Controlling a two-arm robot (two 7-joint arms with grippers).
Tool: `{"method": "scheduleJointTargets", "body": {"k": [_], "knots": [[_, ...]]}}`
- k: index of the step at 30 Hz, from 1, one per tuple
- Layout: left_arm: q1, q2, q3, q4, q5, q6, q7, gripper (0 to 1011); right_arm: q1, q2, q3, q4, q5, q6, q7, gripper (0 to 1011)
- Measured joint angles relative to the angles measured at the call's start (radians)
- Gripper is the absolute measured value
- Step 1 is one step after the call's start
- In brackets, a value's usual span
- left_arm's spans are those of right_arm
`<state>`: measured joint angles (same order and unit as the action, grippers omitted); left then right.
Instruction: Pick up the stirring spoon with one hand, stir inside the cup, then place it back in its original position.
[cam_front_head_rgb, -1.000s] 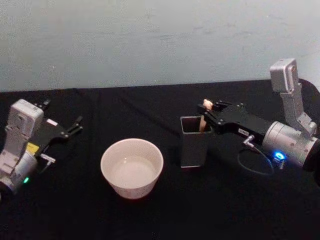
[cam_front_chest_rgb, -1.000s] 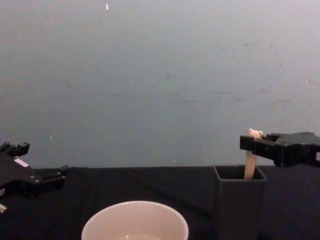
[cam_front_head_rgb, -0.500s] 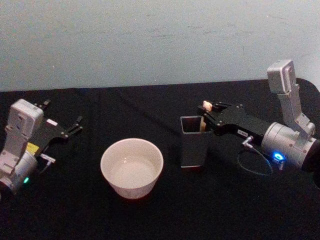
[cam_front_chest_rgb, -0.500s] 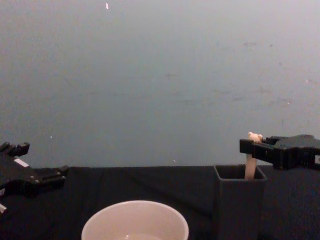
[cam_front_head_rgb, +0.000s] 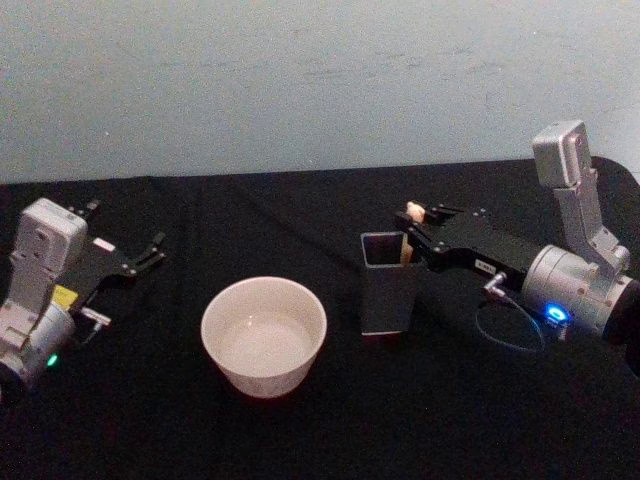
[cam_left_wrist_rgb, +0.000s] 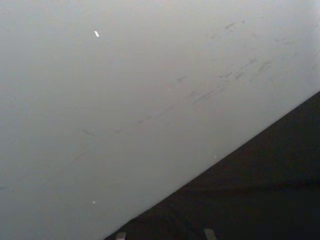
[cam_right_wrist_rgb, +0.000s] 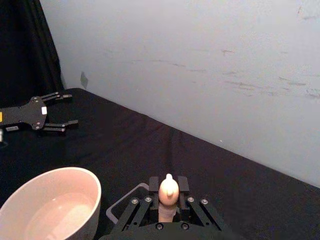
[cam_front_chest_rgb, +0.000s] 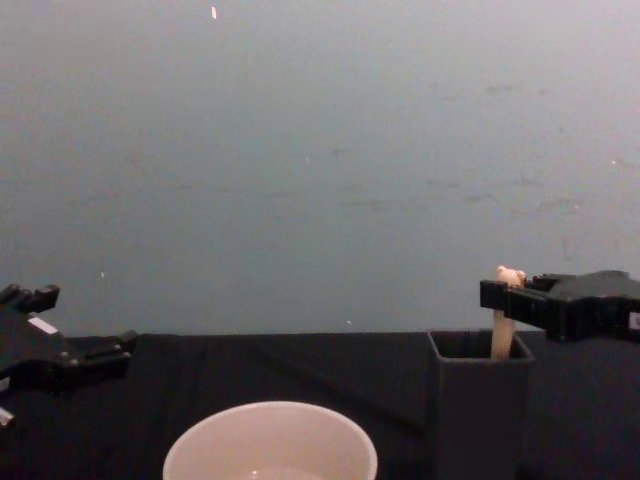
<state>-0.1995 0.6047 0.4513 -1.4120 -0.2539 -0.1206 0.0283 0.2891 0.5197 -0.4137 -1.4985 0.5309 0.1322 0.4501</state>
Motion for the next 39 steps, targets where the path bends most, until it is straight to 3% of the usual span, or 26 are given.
{"method": "scheduleJointTargets", "body": {"k": [13,16,24,25,27,39], "knots": [[0.000,0.000,0.000,0.000,0.000,0.000,0.000,1001,0.000,0.001,0.000,-0.001,0.003,0.000,0.001,218],[0.000,0.000,0.000,0.000,0.000,0.000,0.000,1002,0.000,0.001,0.000,-0.001,0.003,0.000,0.001,279],[0.000,0.000,0.000,0.000,0.000,0.000,0.000,1001,0.000,0.001,0.000,-0.001,0.004,0.000,0.002,579],[0.000,0.000,0.000,0.000,0.000,0.000,0.000,1001,0.000,0.001,0.000,-0.001,0.004,0.000,0.002,579],[0.000,0.000,0.000,0.000,0.000,0.000,0.000,1001,0.000,0.001,0.000,-0.001,0.004,0.000,0.002,683],[0.000,0.000,0.000,0.000,0.000,0.000,0.000,1001,0.000,0.001,0.000,-0.001,0.004,0.000,0.002,994]]}}
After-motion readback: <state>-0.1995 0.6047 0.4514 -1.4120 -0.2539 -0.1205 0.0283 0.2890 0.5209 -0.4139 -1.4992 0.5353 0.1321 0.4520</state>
